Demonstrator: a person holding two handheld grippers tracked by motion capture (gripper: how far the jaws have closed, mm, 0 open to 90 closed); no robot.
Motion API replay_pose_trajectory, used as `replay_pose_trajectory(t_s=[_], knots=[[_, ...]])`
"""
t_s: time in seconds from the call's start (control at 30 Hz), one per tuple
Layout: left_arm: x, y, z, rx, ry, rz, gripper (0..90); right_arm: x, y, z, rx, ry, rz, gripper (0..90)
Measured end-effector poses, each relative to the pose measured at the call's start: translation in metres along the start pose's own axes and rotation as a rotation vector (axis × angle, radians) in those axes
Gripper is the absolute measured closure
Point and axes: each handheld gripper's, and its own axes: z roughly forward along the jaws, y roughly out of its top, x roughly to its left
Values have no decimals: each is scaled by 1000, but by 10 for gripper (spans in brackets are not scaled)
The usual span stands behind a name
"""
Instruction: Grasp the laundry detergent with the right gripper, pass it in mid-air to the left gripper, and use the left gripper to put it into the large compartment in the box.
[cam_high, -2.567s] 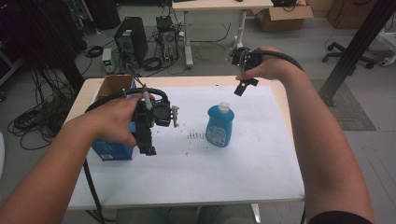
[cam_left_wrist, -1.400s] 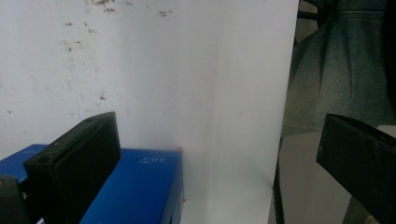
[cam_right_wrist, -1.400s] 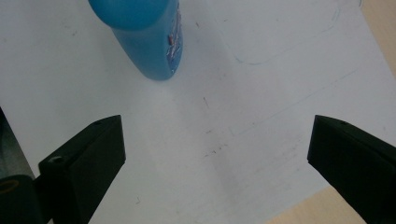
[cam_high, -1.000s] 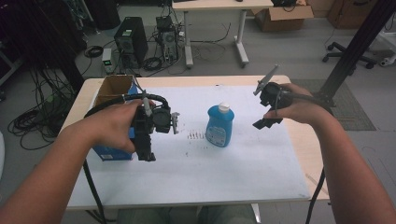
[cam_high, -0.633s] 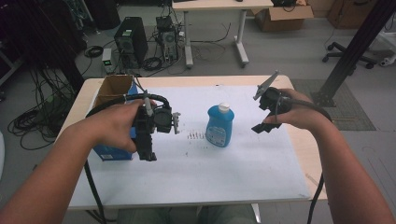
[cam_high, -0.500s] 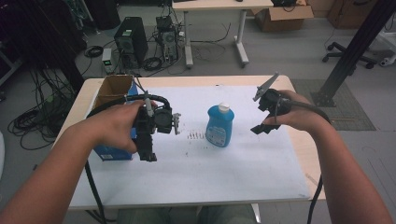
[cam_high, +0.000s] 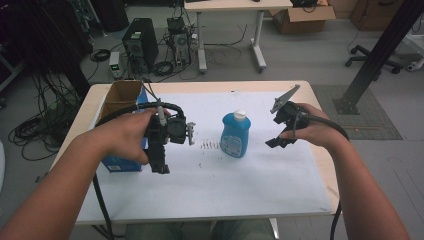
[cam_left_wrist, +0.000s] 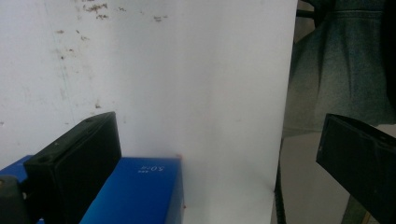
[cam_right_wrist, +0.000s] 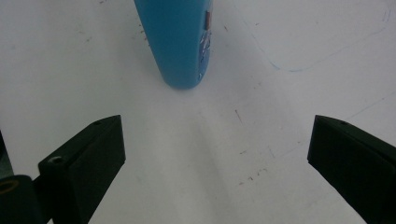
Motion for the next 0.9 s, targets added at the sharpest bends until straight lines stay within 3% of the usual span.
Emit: replay_pose_trajectory(t_s=[0.43,0.9], knots=[[-5,5,-5,0,9,11,4,2,-10,24,-83,21,16,40],[-7,3,-7,4,12,6,4,11,-7,48,-154,40,17,40]])
